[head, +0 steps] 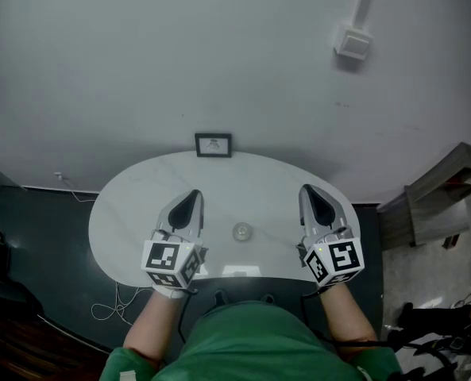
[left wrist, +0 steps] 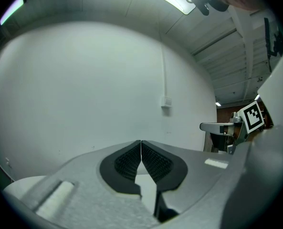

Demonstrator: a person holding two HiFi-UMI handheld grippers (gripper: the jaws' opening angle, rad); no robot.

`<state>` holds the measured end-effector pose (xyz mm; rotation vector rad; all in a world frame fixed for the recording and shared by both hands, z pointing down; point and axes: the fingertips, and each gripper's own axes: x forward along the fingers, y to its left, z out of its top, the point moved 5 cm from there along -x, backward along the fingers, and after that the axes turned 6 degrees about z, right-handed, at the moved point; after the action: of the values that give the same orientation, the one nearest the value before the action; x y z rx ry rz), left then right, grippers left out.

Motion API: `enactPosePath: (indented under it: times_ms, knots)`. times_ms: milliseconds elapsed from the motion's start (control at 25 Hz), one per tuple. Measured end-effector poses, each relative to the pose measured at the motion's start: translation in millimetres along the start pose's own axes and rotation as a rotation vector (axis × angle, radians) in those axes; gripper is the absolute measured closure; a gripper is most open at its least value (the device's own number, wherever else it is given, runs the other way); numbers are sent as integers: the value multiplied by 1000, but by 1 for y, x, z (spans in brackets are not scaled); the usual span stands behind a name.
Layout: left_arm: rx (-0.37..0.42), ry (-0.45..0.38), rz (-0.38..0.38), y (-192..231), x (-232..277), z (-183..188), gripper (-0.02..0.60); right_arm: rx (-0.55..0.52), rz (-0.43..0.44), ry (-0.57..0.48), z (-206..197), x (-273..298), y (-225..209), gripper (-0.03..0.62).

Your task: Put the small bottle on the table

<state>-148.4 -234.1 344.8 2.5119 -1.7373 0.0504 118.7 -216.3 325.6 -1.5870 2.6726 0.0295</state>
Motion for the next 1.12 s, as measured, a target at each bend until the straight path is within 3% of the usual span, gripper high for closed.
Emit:
enactPosePath:
  times_ms: [1120]
  knots:
    - [20, 42, -15, -7, 7, -15, 569, -12, -11, 17, -7, -12, -3, 591]
